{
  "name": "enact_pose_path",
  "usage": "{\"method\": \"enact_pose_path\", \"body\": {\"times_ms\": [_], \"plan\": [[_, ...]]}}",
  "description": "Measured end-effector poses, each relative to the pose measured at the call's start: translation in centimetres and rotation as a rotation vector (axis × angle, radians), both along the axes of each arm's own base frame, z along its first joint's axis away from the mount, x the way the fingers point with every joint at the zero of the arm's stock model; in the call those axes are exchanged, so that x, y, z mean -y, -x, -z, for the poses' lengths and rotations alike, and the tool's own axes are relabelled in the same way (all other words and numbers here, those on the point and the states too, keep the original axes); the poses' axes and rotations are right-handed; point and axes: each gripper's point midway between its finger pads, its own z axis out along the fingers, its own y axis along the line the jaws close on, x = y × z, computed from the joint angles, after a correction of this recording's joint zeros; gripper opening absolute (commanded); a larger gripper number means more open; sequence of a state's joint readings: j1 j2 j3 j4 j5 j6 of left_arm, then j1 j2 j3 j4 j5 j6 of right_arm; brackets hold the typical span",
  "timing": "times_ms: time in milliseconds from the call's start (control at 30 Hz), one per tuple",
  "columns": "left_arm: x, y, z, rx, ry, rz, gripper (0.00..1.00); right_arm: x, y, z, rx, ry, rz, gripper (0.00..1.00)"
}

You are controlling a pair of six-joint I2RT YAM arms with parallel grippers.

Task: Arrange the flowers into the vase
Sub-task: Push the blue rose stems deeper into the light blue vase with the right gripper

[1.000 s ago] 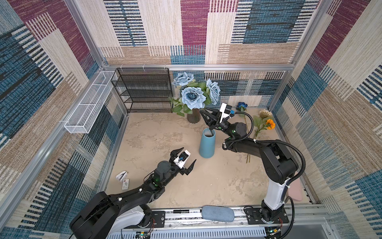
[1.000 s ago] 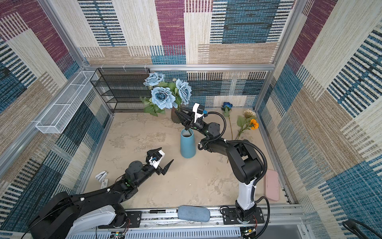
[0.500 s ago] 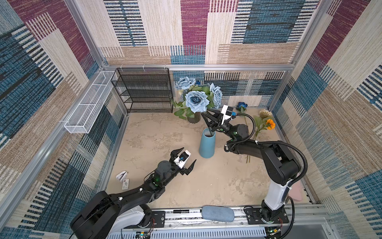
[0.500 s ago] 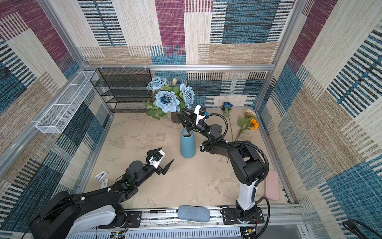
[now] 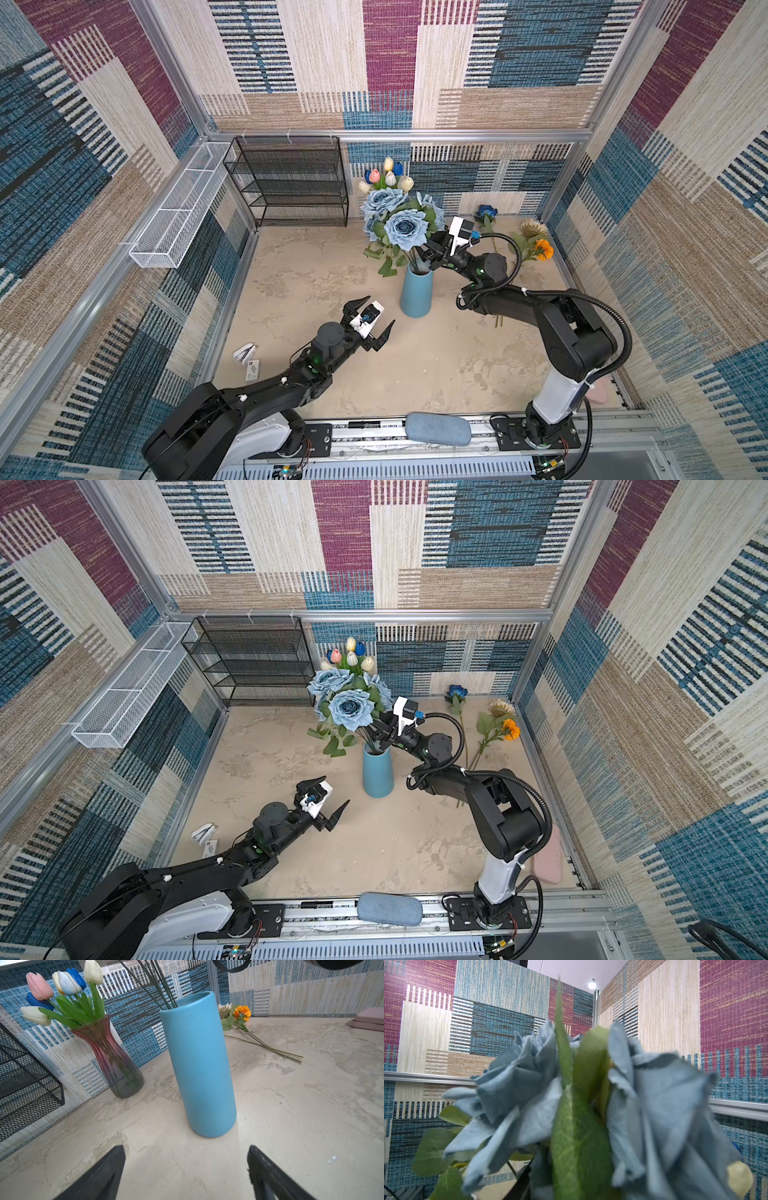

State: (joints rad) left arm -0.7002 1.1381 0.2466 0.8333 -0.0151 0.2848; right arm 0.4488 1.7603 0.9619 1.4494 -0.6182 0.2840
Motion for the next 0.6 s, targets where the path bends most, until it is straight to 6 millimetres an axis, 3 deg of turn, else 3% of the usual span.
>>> {"method": "enact_pose_path", "body": {"times_ms": [300,600], "plan": [[0.0,0.0,0.1,0.000,-0.004,0.000,0.94,0.5,1.1,0.6,0.035,0.057,0.040,0.52],[0.1,-0.1,0.2,-0.005,-0.008,0.000,0.94,0.1,0.8,4.0,-0.056,0.184,0.056,0.63]]}}
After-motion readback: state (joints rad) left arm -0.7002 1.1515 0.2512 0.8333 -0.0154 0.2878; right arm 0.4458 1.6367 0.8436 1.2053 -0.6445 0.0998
